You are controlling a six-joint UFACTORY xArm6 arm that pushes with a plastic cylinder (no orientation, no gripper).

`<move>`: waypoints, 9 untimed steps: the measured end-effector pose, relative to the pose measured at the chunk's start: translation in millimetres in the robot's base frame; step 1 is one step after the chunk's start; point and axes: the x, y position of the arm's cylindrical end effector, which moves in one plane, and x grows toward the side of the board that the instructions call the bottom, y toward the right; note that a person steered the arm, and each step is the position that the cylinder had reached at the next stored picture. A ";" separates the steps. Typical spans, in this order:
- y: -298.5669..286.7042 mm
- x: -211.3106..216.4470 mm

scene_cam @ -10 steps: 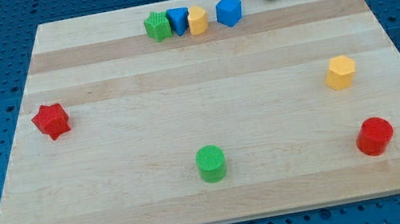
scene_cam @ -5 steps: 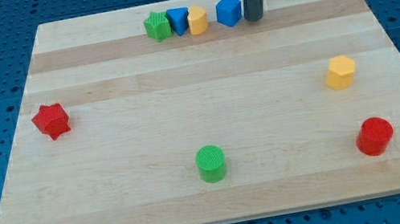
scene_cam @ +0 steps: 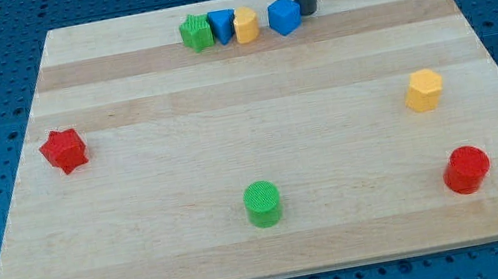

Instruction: Push blue cube little more closer to the yellow heart

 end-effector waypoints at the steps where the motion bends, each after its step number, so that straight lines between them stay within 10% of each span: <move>1: -2.4 0.0; 5: -11.2 0.0; 7: 138.2 14.9; 9: 207.8 180.7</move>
